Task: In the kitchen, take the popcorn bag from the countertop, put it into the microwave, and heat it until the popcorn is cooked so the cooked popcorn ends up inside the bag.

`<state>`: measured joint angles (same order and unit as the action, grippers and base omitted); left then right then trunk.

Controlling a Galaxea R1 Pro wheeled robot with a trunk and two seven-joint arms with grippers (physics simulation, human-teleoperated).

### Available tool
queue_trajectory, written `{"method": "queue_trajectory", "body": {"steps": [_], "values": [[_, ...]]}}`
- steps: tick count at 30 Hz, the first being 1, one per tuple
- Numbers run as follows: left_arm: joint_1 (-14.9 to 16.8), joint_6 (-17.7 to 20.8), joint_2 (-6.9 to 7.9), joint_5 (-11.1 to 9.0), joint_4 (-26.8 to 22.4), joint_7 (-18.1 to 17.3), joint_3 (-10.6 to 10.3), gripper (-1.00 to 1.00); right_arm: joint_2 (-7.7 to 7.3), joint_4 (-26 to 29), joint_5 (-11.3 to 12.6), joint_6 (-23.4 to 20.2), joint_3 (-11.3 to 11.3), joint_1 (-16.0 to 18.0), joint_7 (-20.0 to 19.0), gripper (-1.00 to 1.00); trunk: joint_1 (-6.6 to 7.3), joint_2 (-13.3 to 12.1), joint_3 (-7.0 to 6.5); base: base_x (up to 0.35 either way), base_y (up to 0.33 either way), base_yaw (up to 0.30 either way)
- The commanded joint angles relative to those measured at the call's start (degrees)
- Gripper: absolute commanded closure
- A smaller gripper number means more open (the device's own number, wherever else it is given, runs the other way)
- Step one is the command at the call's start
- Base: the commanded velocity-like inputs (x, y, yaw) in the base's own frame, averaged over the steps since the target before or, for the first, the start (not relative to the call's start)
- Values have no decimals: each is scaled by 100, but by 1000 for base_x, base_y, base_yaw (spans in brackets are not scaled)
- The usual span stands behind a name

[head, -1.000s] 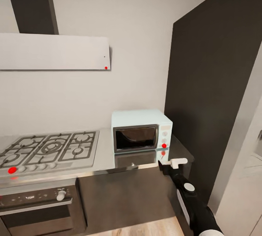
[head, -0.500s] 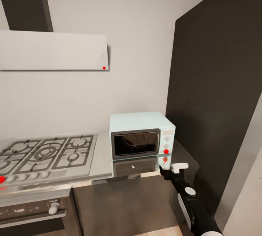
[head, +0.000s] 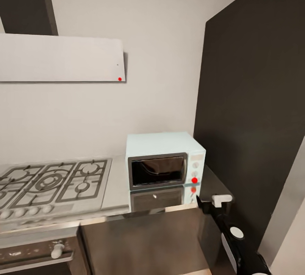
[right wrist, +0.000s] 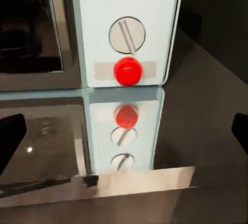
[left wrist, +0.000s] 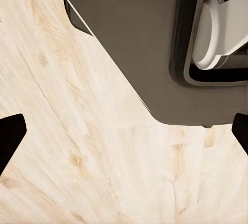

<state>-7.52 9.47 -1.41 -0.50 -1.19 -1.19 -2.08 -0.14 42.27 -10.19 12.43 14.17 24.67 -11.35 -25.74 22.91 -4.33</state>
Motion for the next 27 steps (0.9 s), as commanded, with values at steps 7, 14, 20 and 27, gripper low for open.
{"method": "queue_trajectory", "body": {"steps": [7,14,20,27], "values": [[-4,29,-4,-5,-13,-12,-20,-100,0,-8,-54,13,39,3,-51,-100,-5,1,0,128,0,0],[-4,29,-8,-3,-13,-12,-20,-100,-1,-8,-54,12,38,3,-44,-100,-5,1,0,169,0,0],[-4,22,-8,-3,-13,-12,-20,-100,-2,-90,-54,-14,35,3,-39,-100,-5,1,0,163,0,0],[-4,26,-8,-3,-13,-12,-20,-100,-3,-170,-54,-30,34,3,-34,-100,-5,1,0,33,0,0]]}}
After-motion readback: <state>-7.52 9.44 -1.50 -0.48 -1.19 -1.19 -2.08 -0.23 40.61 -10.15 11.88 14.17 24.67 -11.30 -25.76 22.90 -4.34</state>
